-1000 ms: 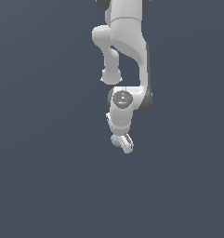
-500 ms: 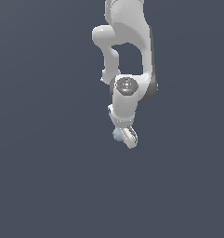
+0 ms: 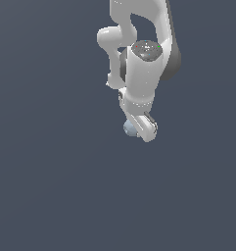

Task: Pick up the object and move it to a goal position.

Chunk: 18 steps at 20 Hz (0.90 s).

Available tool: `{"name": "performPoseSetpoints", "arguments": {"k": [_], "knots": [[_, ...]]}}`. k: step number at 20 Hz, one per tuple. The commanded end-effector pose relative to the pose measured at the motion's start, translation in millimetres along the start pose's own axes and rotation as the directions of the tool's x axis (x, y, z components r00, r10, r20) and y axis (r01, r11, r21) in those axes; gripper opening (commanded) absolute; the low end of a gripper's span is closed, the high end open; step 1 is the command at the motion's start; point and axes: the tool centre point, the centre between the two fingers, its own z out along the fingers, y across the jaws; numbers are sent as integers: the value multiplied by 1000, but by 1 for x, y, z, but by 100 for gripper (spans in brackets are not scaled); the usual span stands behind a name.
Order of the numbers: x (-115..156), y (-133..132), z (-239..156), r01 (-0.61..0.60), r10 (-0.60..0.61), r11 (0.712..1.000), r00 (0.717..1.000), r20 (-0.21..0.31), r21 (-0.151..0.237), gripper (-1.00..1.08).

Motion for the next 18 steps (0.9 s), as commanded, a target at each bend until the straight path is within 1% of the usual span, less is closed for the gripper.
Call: {"name": "performPoseSetpoints", "arguments": {"k": [1,11,18], "knots": [[-5,-1,-30,-1,1,1000,1000,-1,-1,-100],[-23,-11,-138,0,0,1000,1000,-1,-1,-100],[-31,-17,-185,1,-1,1000,1000,-1,0,-100]]}}
